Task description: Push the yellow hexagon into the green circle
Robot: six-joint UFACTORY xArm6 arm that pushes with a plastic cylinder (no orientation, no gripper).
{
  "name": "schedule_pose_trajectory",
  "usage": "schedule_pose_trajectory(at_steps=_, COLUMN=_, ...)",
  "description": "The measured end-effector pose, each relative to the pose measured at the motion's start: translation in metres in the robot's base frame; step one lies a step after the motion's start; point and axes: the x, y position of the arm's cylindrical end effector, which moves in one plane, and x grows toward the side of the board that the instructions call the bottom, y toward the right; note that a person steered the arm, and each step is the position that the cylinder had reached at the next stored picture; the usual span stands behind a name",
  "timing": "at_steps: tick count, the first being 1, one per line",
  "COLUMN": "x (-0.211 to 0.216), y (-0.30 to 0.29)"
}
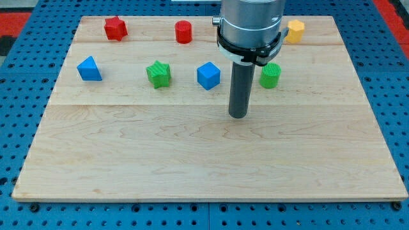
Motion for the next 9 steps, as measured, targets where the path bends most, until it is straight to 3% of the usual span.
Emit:
schedule_pose_trajectory(at_steps=1, x=0.0, y=0.0)
schedule_pose_trajectory(at_steps=3, x=-0.015, y=0.119)
schedule_pose_trajectory(at_steps=4, x=-0.039, y=0.16)
schedule_pose_trajectory(at_steps=6, x=-0.134, y=0.268)
schedule_pose_trajectory(at_steps=8, x=-0.233, y=0.198)
schedule_pose_trajectory(at_steps=9, x=-0.233, y=0.151)
